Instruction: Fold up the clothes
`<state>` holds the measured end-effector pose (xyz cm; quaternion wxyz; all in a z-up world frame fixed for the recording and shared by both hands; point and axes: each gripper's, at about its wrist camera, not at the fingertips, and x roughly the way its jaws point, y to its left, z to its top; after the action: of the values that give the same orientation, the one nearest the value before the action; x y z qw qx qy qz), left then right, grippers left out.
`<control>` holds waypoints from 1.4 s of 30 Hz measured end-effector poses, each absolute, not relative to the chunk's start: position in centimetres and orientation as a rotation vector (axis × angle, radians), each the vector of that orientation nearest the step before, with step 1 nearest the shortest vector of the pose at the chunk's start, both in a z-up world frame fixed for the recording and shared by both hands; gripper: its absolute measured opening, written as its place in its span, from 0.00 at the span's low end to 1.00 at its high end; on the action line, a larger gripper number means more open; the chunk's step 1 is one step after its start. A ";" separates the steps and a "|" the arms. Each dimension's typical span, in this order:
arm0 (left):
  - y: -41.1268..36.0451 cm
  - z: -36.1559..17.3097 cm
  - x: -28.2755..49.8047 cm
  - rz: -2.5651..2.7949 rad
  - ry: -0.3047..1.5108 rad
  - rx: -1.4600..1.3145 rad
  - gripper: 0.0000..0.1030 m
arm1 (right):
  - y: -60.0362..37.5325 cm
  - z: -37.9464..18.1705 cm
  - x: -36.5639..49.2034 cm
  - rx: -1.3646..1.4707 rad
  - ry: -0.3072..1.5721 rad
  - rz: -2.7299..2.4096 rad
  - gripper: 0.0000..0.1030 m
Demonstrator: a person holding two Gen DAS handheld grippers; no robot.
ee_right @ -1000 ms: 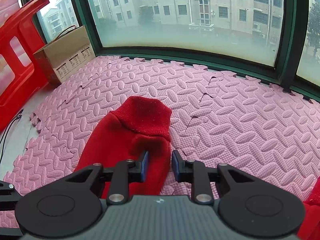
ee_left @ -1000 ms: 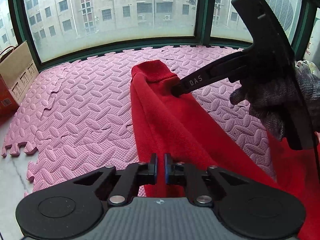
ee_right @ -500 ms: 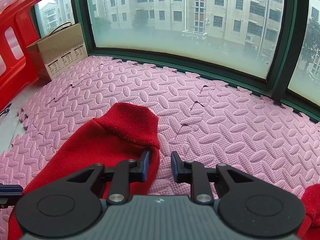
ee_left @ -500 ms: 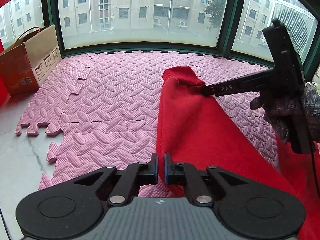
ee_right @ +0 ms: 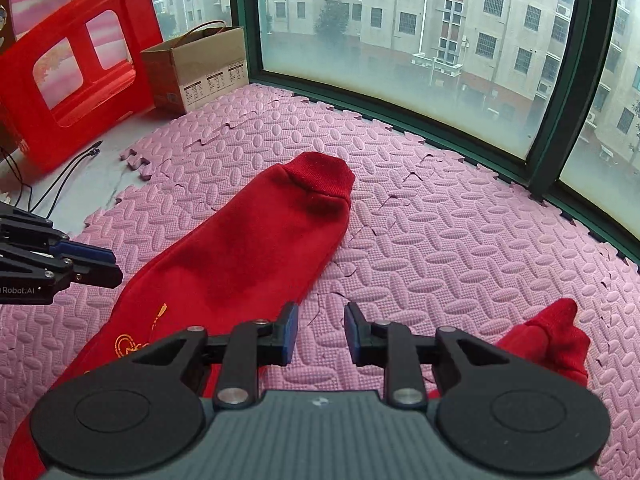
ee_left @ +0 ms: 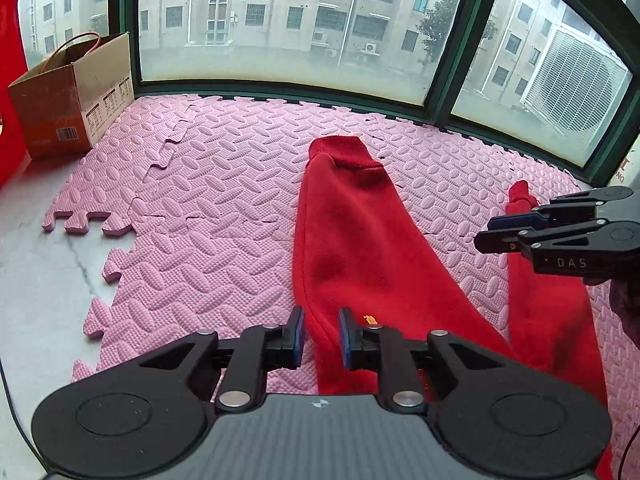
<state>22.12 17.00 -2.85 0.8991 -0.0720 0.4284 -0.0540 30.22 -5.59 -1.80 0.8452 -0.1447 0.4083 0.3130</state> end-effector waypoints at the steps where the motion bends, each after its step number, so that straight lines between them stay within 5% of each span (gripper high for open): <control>1: 16.4 -2.8 21.3 -0.112 0.895 -0.147 0.34 | -6.1 -1.5 29.0 -0.298 0.861 0.669 0.24; 6: 14.2 -3.8 18.9 -0.080 0.944 -0.130 0.46 | -8.1 -0.8 23.7 -0.249 0.873 0.714 0.24; 10: 13.5 -4.9 18.6 -0.053 0.964 -0.127 0.44 | -8.3 -0.7 17.9 -0.245 0.865 0.792 0.24; 12: 13.1 -5.2 18.6 -0.053 0.976 -0.109 0.24 | -7.8 -0.8 15.2 -0.265 0.850 0.837 0.24; 18: 12.9 -4.3 17.6 -0.085 0.937 -0.059 0.10 | -5.7 -2.0 10.7 -0.311 0.837 0.940 0.24; 28: 17.3 -4.0 15.6 -0.065 0.902 -0.210 0.09 | -2.5 -4.3 6.1 -0.238 0.873 1.147 0.28; 35: 17.3 -5.1 15.0 -0.077 0.924 -0.169 0.10 | -6.2 -1.5 7.3 -0.134 0.827 1.051 0.29; 42: 17.1 -5.5 15.1 -0.067 0.935 -0.148 0.14 | -11.7 -3.9 6.3 -0.141 0.975 0.902 0.29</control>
<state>15.14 17.06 -5.54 0.8895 -0.0712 0.4502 -0.0323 6.34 -11.70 -3.91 0.7853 -0.0656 0.4520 0.4180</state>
